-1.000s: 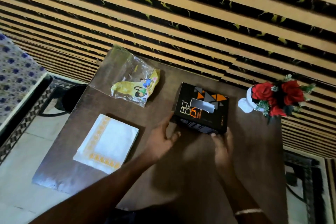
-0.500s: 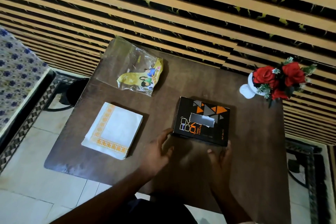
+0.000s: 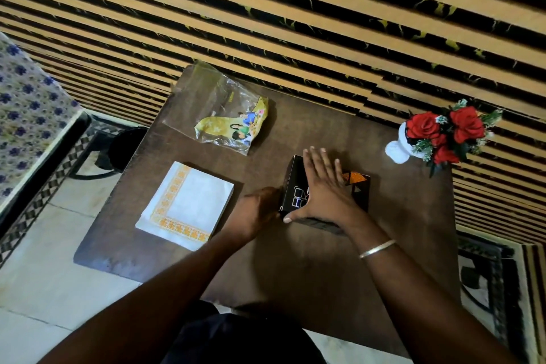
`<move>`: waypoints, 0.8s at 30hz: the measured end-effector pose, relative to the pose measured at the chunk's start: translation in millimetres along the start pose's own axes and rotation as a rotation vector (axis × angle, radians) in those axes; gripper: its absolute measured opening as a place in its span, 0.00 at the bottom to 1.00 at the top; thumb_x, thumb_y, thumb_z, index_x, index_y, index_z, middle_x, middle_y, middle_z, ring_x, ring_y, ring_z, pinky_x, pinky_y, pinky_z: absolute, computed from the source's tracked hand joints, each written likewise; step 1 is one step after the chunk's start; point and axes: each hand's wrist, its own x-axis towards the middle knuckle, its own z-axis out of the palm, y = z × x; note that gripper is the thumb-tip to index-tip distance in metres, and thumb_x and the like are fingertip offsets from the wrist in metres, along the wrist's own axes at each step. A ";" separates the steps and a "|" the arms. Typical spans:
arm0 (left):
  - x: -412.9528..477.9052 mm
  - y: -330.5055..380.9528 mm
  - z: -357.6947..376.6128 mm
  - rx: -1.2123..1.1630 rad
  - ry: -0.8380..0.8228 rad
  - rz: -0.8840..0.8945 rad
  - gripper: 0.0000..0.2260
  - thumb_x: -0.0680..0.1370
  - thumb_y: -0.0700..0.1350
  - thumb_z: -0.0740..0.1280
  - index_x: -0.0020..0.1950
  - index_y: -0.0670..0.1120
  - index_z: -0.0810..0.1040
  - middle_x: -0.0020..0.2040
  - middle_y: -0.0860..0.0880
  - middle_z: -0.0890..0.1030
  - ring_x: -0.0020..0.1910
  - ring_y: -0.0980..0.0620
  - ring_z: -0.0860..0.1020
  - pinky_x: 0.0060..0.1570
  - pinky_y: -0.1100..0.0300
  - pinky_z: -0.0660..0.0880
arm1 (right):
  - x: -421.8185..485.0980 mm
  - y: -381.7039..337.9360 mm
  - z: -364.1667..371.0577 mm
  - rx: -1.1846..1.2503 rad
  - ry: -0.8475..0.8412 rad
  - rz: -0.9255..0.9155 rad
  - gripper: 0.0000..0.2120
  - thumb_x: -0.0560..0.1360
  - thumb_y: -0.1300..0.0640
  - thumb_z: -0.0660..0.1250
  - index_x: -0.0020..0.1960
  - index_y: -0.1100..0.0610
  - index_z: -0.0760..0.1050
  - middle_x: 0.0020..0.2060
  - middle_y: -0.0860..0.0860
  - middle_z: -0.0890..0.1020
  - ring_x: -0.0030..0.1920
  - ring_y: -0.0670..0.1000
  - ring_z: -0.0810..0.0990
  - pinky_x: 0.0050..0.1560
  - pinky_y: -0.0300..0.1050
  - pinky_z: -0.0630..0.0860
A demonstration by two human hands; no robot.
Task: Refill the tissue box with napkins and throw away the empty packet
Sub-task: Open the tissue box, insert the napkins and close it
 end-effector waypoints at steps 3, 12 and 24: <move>5.8 3.8 -2.4 -0.024 -0.034 0.024 0.17 0.73 0.42 0.71 0.62 0.49 0.79 0.57 0.51 0.84 0.54 0.54 0.82 0.51 0.52 0.79 | 7.3 0.1 3.9 -0.006 -0.101 -0.012 0.75 0.53 0.27 0.75 0.79 0.53 0.32 0.80 0.52 0.35 0.79 0.54 0.31 0.79 0.60 0.37; 1.7 -2.7 8.7 -0.083 -0.012 -0.140 0.21 0.76 0.39 0.66 0.69 0.48 0.75 0.60 0.52 0.82 0.56 0.56 0.80 0.58 0.56 0.77 | 7.3 -3.3 5.3 -0.058 -0.035 -0.008 0.69 0.57 0.35 0.79 0.80 0.55 0.37 0.81 0.53 0.43 0.81 0.55 0.41 0.80 0.59 0.42; -6.1 -24.0 0.4 -0.148 0.260 -0.570 0.16 0.78 0.44 0.67 0.63 0.48 0.66 0.53 0.50 0.78 0.45 0.42 0.84 0.42 0.47 0.83 | 12.8 -5.1 11.0 0.028 -0.001 -0.038 0.44 0.63 0.29 0.70 0.72 0.40 0.55 0.79 0.57 0.49 0.79 0.63 0.44 0.77 0.68 0.42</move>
